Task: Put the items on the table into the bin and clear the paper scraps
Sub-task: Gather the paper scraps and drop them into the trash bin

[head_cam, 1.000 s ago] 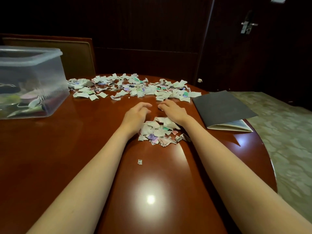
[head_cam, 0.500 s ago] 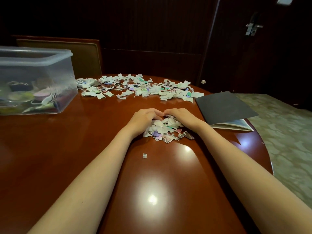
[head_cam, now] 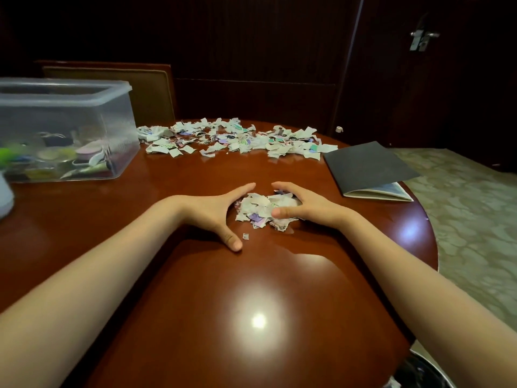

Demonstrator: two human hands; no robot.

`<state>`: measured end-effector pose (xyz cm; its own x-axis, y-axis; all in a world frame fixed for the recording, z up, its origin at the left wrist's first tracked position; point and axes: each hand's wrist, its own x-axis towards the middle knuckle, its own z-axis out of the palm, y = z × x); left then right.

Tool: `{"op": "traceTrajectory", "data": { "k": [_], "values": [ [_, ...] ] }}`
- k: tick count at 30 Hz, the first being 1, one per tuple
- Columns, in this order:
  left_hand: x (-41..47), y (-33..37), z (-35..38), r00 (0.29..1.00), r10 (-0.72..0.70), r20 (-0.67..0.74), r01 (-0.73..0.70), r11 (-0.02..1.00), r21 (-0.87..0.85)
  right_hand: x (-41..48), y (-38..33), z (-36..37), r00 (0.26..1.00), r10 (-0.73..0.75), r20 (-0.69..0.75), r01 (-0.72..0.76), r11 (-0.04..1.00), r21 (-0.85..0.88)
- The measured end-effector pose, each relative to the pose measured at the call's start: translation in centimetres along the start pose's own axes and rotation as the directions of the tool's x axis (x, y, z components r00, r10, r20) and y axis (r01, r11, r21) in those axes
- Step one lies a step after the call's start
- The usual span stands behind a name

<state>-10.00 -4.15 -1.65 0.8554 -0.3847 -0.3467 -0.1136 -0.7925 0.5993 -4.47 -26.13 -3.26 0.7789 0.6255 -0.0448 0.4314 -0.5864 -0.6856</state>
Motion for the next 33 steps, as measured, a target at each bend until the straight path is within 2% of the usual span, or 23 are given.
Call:
{"op": "traceTrajectory", "data": {
  "k": [4,8,12,21,25,27,30,33],
  "values": [
    [0.8,0.1,0.6,0.993,0.012,-0.114,-0.009,0.999,0.034,-0.5,-0.9,0.5,1.0,0.013,-0.002,-0.013,0.999,-0.042],
    [1.4,0.3,1.4,0.984,0.038,-0.176,-0.034,0.999,0.024,-1.0,-1.6,1.5,1.0,0.0,-0.008,-0.002,0.979,-0.202],
    [1.5,0.0,2.1,0.966,0.074,-0.248,-0.106,0.988,-0.115,-0.9,-1.6,1.9,0.996,-0.041,-0.083,0.02,0.973,-0.231],
    [1.9,1.4,3.1,0.916,0.089,-0.392,-0.181,0.962,-0.205,0.7,-0.7,2.6,0.948,-0.166,-0.271,0.061,0.933,-0.355],
    [2.1,2.3,3.3,0.906,0.057,-0.419,-0.187,0.943,-0.276,0.5,-1.0,2.5,0.925,-0.143,-0.352,0.028,0.949,-0.313],
    [2.7,3.3,4.0,0.913,0.06,-0.403,-0.151,0.968,-0.199,0.5,-1.1,2.2,0.904,-0.095,-0.417,-0.014,0.968,-0.251],
    [3.8,4.3,4.6,0.899,0.021,-0.437,-0.024,1.0,0.0,0.4,-1.1,1.5,0.828,0.054,-0.558,-0.096,0.994,-0.046],
    [4.7,4.4,4.6,0.868,-0.017,-0.496,0.011,1.0,-0.015,0.4,-0.8,1.1,0.716,0.207,-0.667,-0.108,0.976,0.187]
  ]
}}
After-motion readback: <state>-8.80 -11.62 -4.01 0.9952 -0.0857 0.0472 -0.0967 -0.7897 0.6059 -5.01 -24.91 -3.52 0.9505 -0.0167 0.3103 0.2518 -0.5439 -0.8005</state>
